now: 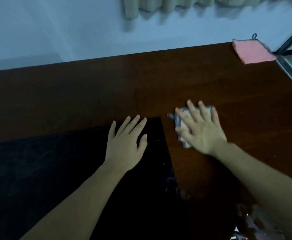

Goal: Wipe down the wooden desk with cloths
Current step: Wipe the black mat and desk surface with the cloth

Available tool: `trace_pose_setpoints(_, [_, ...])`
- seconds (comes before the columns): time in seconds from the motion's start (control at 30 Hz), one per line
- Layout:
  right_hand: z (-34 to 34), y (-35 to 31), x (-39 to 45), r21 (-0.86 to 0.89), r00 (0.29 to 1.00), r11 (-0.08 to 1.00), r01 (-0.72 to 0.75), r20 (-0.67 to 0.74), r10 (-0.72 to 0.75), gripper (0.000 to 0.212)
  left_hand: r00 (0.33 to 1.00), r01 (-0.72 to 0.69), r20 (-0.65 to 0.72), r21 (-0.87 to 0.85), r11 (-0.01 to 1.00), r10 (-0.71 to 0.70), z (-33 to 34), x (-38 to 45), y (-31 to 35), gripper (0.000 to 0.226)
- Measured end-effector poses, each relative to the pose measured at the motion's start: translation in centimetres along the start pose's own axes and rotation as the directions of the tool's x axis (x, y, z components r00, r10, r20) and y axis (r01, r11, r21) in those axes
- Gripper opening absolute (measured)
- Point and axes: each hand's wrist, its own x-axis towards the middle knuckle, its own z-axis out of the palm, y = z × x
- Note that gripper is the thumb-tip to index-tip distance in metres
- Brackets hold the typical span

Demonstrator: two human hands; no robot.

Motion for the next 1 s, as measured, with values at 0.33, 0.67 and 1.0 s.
trace_pose_setpoints(0.33, [2.7, -9.6, -8.3, -0.038, 0.975, 0.974, 0.222, -0.019, -0.223, 0.068, 0.998, 0.033, 0.042, 0.075, 0.997, -0.036, -1.0, -2.2, -6.6, 0.055])
trace_pose_setpoints(0.67, [0.2, -6.6, -0.2, -0.022, 0.991, 0.991, 0.13, -0.016, -0.131, 0.071, 0.999, 0.032, 0.034, 0.086, 0.996, -0.035, -0.9, -2.3, -6.8, 0.057])
trace_pose_setpoints(1.0, [-1.3, -6.6, 5.7, 0.01, 0.995, 0.999, -0.032, -0.099, 0.033, 0.07, 0.999, 0.015, -0.043, 0.073, 0.997, -0.012, -0.1, -2.2, -7.0, 0.054])
